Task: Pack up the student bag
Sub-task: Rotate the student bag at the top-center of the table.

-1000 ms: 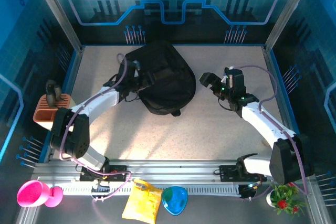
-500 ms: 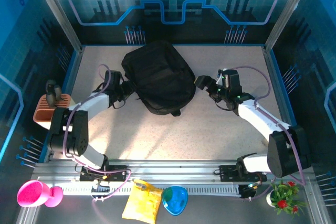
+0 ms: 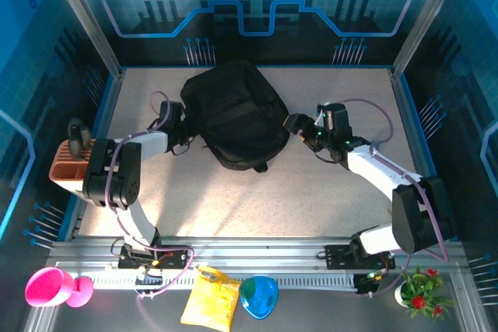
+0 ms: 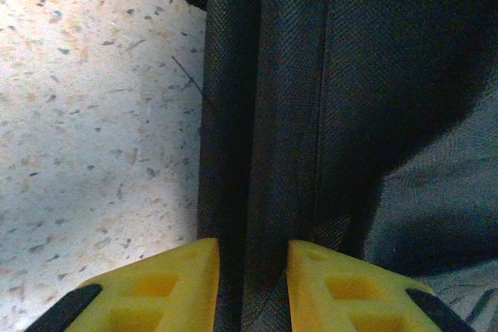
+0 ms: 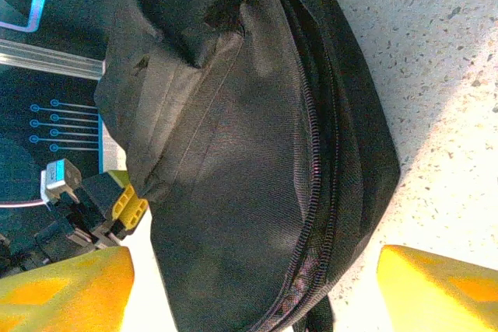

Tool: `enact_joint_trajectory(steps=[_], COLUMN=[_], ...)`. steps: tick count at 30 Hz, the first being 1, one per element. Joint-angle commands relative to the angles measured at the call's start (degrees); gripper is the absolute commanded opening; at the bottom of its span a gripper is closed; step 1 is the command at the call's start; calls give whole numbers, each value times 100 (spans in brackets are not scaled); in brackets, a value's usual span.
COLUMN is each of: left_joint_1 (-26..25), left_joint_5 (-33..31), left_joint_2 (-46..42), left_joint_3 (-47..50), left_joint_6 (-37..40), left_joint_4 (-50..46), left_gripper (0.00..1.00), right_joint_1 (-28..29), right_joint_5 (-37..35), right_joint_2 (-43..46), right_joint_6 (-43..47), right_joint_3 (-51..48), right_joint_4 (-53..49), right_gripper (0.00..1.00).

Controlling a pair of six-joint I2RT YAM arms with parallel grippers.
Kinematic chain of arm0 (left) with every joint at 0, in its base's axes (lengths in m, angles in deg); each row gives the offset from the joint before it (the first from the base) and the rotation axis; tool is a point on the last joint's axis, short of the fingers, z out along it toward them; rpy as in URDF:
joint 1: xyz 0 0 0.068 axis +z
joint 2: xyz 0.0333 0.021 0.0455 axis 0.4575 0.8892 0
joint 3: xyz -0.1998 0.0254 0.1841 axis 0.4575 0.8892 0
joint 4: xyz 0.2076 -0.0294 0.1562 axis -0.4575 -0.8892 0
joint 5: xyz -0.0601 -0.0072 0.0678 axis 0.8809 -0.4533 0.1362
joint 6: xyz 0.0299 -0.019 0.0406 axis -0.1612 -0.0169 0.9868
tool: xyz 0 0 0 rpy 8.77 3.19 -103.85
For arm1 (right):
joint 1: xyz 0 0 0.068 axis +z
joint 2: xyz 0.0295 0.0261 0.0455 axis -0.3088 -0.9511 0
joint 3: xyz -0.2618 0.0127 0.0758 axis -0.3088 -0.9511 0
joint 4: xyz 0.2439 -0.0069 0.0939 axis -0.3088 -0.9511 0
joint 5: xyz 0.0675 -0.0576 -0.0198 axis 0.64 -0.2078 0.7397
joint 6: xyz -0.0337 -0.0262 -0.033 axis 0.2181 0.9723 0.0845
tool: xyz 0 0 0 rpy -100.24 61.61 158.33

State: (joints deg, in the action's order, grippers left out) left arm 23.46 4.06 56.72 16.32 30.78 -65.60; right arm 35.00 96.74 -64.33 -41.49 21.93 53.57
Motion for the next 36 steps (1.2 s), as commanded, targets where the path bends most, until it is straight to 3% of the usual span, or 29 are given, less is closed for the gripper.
enact_joint_trajectory(steps=[1, 10, 18, 25, 27, 36], left_joint_1=[43, 95, 139, 175, 175, 76], left_joint_5=[441, 1078, 1232, 1167, 1215, 1556], left_joint_2=[178, 455, 638, 745, 688, -274], left_joint_3=[-91, 220, 316, 495, 543, 795], left_joint_6=[-7, -176, -308, -413, -438, -622], left_joint_4=[712, 1929, 2242, 2678, 2809, 2684], left_gripper=[30, 24, 18, 5, 0, 0], right_joint_1=[94, 109, 118, 135, 128, -244], right_joint_5=[208, 578, 556, 401, 364, 631], right_joint_2=[-136, -599, -826, -970, -1081, -2195], right_joint_6=[-79, -208, -369, -385, -357, 240], right_joint_3=[4, -129, -260, -269, -198, 1016], right_joint_4=[233, 435, 688, 759, 755, 528], right_gripper=[79, 70, 59, 50, 47, 37])
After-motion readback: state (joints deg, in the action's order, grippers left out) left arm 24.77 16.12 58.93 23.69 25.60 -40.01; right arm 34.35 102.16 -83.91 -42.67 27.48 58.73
